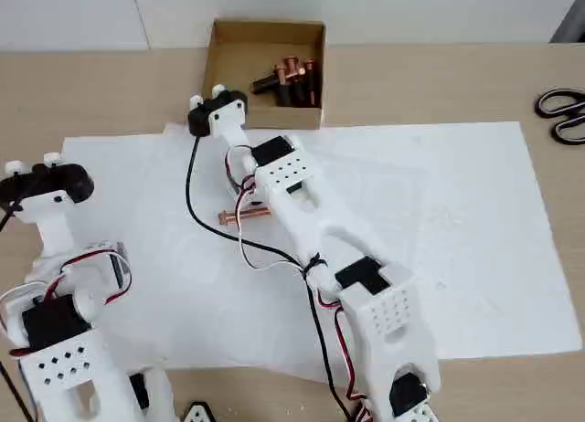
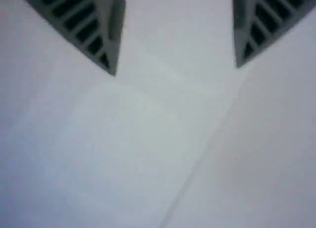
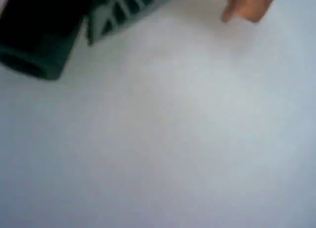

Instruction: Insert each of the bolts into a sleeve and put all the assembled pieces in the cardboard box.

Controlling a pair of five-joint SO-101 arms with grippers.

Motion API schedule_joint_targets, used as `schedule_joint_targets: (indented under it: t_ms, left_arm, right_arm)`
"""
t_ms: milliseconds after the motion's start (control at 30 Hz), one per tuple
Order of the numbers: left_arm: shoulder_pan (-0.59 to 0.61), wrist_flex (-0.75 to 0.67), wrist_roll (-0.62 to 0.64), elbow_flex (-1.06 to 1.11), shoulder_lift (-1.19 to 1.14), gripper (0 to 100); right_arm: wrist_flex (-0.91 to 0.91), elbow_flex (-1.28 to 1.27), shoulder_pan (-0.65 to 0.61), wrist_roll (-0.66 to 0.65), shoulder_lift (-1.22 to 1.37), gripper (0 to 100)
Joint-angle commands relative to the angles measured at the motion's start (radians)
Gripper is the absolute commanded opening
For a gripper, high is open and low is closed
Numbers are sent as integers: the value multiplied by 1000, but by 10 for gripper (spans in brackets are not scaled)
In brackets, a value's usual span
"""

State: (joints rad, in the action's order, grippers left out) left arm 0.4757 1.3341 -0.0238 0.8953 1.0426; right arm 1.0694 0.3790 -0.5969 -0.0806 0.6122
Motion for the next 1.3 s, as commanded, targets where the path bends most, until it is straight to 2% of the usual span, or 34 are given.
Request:
schedule_joint_targets:
  t_ms: [0, 900, 1067, 1267]
  left_arm:
    - [-9, -25, 2, -4, 14, 146]
    - [-9, -26, 2, -2, 14, 146]
    - [-9, -25, 2, -2, 14, 146]
    - [-9, -25, 2, -2, 14, 146]
  right_arm:
    - [13, 60, -4, 9, -4, 136]
    - [13, 60, -4, 29, 67, 132]
    - [13, 61, 4, 29, 65, 0]
    - [156, 152, 35, 31, -15, 4]
